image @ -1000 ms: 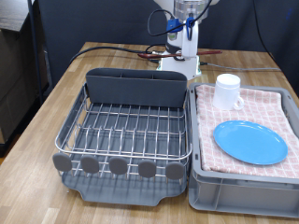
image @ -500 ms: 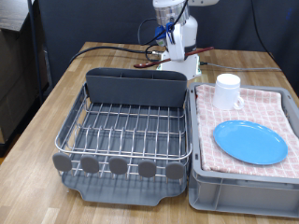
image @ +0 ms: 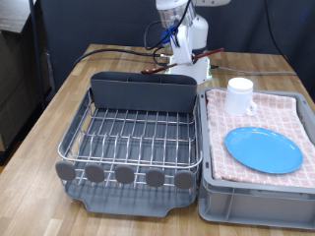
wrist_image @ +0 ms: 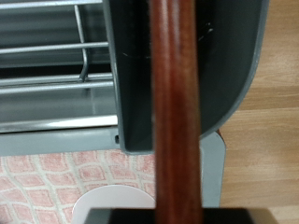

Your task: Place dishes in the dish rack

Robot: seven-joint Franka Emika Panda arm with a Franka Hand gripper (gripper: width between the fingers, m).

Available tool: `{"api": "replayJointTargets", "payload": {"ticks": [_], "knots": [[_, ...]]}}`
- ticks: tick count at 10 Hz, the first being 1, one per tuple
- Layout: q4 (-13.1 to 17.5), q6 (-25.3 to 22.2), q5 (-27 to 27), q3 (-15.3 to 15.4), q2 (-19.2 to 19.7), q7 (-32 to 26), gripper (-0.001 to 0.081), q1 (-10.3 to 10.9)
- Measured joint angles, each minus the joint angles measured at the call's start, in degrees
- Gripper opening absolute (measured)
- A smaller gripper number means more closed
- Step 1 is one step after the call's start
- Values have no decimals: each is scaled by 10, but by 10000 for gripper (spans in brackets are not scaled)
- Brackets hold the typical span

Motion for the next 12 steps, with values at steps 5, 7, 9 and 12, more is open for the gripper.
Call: {"api": "replayJointTargets", "payload": {"ticks": [5,7,9,12], "knots": [[0,2,55,-55,28,-90,88,5],[0,8,60,-76,39,-111,88,5],[0,11,60,-96,48,-130,88,5],[4,14,61,-122,60,-157,88,5]]}}
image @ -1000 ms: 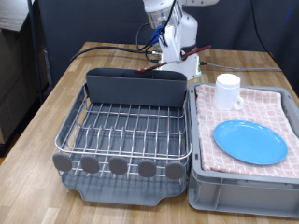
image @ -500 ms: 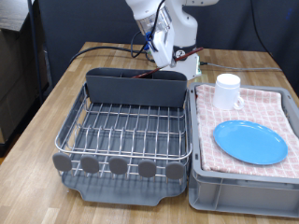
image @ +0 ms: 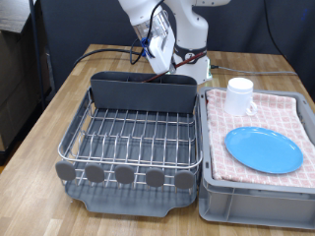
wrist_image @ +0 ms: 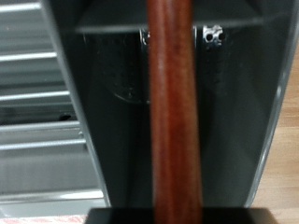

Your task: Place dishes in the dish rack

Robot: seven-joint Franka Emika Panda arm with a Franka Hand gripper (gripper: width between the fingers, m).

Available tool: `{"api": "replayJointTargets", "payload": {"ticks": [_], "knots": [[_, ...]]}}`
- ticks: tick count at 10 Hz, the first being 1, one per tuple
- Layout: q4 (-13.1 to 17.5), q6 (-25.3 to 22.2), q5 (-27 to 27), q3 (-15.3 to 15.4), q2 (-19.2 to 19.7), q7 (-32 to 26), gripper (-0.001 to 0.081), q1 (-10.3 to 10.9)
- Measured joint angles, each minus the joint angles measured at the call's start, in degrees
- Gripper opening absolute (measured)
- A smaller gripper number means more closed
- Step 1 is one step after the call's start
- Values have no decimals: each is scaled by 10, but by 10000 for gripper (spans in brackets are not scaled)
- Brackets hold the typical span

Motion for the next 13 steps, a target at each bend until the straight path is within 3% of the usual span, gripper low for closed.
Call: {"api": "replayJointTargets", "payload": {"ticks": [6,8,9,10,11,12,13], "knots": [[1,20,4,-12,19,-10,116,-3],[3,22,1,-12,25,-9,492,-3],[4,23,-3,-11,27,-6,492,-3],[5,28,-14,-7,28,5,688,-4],[5,35,-33,1,28,25,688,-5],[5,42,-53,11,28,49,778,-6],[6,49,-77,24,28,78,778,-10]]}}
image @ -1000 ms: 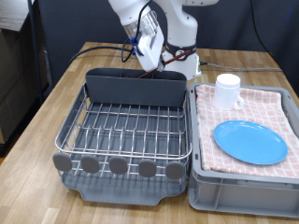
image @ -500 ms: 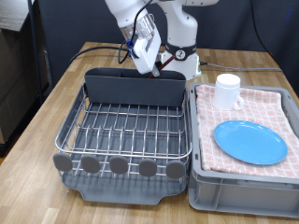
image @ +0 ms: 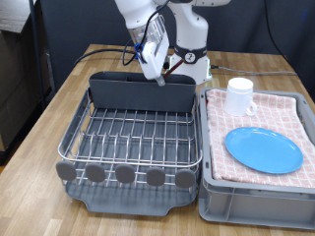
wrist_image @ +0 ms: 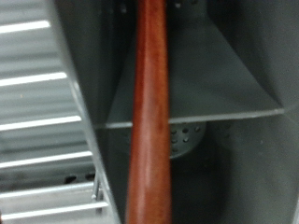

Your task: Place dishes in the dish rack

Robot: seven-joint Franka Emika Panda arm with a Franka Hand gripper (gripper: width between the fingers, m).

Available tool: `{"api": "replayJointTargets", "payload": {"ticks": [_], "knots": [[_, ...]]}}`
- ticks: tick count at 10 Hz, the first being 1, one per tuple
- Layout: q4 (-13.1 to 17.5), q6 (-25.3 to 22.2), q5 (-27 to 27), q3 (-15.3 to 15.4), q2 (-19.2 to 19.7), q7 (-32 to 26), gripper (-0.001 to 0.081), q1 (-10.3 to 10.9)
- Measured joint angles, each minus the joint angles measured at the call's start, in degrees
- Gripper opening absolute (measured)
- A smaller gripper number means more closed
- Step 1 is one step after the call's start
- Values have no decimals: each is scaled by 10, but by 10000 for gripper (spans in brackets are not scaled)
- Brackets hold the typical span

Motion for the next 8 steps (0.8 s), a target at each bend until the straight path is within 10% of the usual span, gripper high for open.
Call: {"api": "replayJointTargets", "payload": {"ticks": [8], "knots": [[17,-14,-120,107,-48,184,803,-19]]}}
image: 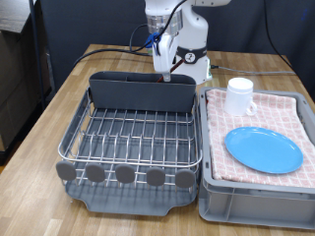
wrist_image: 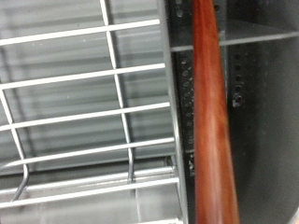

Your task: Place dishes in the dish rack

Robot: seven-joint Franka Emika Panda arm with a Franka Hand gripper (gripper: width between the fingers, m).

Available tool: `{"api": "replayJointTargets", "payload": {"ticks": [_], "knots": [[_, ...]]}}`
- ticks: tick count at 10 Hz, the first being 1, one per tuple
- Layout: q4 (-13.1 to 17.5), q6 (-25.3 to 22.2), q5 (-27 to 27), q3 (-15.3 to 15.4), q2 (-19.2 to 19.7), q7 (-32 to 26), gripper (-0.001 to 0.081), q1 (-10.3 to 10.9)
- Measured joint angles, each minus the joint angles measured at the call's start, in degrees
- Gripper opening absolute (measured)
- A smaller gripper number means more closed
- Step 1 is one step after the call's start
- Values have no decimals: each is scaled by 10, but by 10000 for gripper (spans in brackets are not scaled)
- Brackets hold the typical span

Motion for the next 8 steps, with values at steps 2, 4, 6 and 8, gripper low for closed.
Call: {"api": "replayJointTargets", "payload": {"ticks": [2,4,6,8], "knots": [[22,-50,-29,30,-24,44,803,-2],[44,-89,-30,49,-35,51,803,0],[47,-86,-42,51,-32,49,803,0],[76,-96,-89,82,-24,49,803,3]]}}
